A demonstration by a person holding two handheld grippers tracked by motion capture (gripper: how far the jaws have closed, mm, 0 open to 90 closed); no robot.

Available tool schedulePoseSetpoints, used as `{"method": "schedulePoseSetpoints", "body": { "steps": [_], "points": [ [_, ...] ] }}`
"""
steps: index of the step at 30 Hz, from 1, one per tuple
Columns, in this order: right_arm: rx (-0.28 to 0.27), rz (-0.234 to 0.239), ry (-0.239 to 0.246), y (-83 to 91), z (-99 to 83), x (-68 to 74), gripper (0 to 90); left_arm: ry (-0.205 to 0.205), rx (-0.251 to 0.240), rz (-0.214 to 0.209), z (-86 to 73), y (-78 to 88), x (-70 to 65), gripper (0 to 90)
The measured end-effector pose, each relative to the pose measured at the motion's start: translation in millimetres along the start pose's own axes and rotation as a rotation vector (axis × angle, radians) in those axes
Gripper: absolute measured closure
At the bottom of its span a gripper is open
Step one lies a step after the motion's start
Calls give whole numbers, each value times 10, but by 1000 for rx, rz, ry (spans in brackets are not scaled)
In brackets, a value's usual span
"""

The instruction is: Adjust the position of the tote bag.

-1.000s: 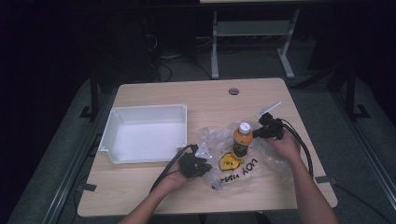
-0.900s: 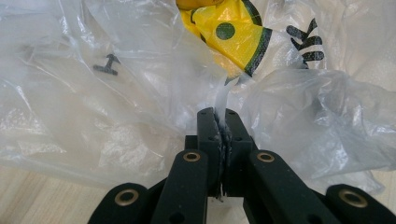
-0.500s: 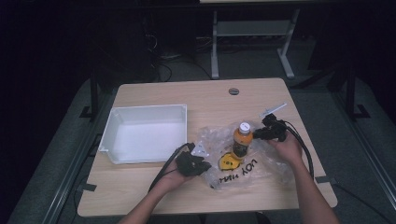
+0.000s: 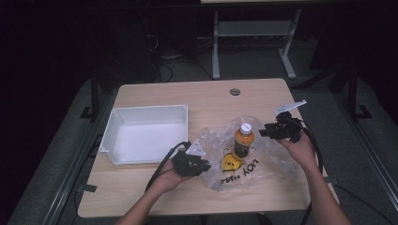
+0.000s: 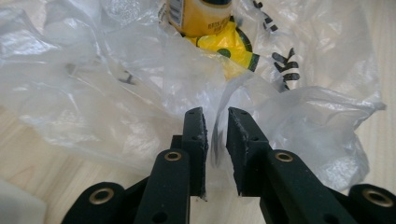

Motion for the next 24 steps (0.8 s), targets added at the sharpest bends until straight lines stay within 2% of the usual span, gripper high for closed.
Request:
{"method": "schedulePoseSetpoints", "body": {
  "steps": [6,8,11,15,24],
  "points": [
    [-58,-27,32,264,-113,152,515,-10,-7,-2,5,214,4,714],
    [-67,-28,31,326,-161,194,500,-8,-10,-4,10,245,-2,709],
    [-90,-29,26,433,-247,245,485,-32,2,1,33,362,4,689],
    [-116,-35,22,574,-370,297,457,-20,-11,-2,58,423,2,668],
    [-142,-37,18,726,-591,417,424,-39,-13,-10,172,622,4,632]
  ]
}}
Point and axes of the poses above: each handheld gripper's, and its own axes: y roughly backward along the jaws, z roughly out of its top, x roughly to its left, the point moved 3 cm from there along -y, roughly forward along the jaws, and after that the axes turned 13 degrees about x, right-handed, at the moved point
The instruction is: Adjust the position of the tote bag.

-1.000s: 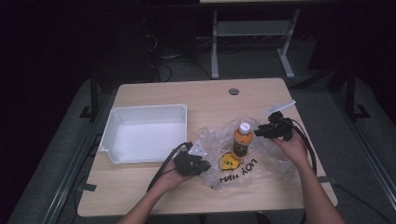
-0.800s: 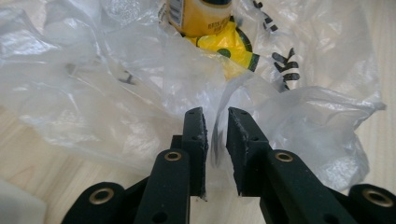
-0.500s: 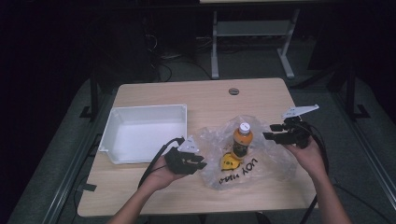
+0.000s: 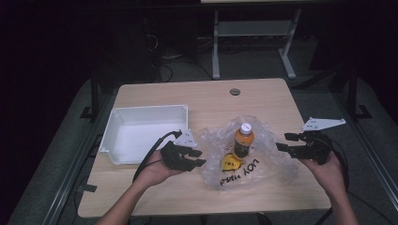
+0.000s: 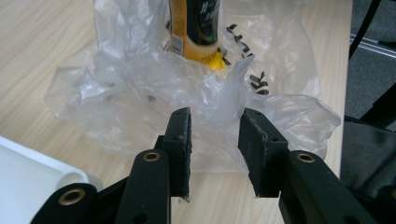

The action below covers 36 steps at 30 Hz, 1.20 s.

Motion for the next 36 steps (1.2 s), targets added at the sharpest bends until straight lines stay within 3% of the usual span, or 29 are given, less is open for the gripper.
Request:
{"method": "schedulePoseSetpoints", "body": {
  "steps": [15,25,36],
  "points": [
    [-15,7,-4,45,-154,93,391,-30,-10,7,191,321,-8,607],
    [-20,12,-2,47,-168,108,386,-42,-15,0,288,378,-20,598],
    [-16,14,0,73,-225,96,369,-65,6,-11,515,305,62,572]
  ]
}}
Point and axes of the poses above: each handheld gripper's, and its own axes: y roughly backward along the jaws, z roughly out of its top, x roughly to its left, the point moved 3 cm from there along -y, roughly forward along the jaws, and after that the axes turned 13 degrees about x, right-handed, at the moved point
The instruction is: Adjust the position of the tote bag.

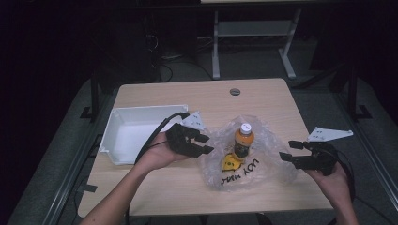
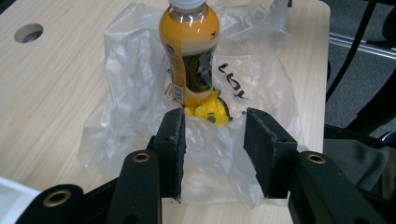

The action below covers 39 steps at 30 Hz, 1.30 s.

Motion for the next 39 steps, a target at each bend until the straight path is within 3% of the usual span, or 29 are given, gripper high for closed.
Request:
{"method": "schedulePoseSetpoints", "body": {
  "steps": [14,19,32,39],
  "points": [
    [-14,27,2,-8,-5,-28,336,-47,47,-11,299,-50,137,498],
    [-15,35,-1,-22,-5,-56,323,-52,43,-21,363,-78,153,489],
    [-22,37,-9,-8,-17,-94,304,-111,51,-40,588,-207,190,472],
    [-20,45,-11,-14,-27,-105,298,-106,61,-53,695,-293,253,452]
  ]
}}
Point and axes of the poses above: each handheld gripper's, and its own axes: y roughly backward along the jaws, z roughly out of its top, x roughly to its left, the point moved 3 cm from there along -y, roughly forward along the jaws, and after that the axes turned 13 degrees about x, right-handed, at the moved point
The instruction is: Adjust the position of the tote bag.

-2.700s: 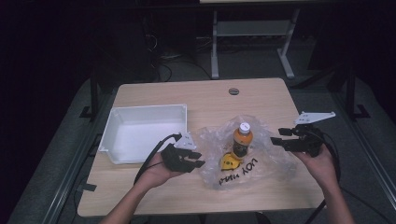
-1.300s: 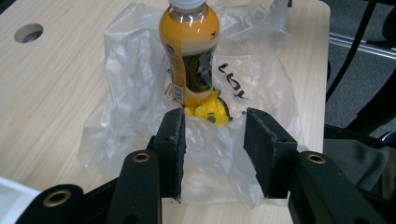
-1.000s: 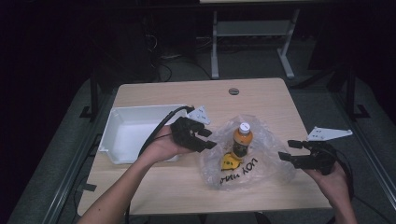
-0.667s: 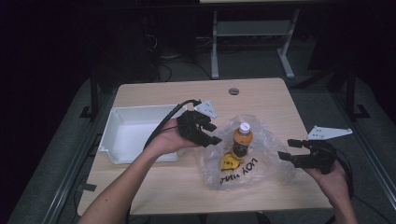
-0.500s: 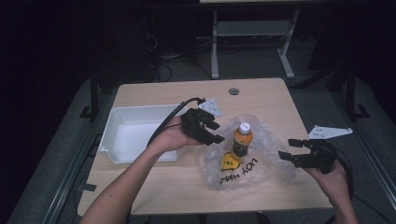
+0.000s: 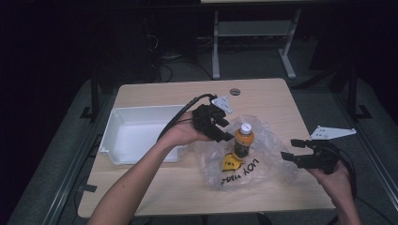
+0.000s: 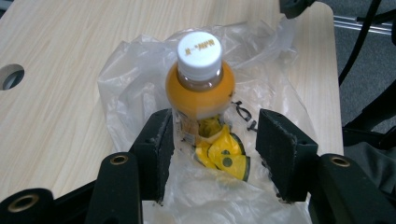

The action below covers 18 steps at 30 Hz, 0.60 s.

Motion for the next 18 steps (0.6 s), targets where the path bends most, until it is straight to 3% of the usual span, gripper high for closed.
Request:
{"method": "schedulePoseSetpoints", "body": {
  "steps": [15,18],
  "points": [
    [-4,4,6,17,-13,-7,291,-23,45,-37,243,-209,114,419],
    [-6,3,10,19,-12,-9,289,-32,61,-29,279,-228,126,415]
  ]
}}
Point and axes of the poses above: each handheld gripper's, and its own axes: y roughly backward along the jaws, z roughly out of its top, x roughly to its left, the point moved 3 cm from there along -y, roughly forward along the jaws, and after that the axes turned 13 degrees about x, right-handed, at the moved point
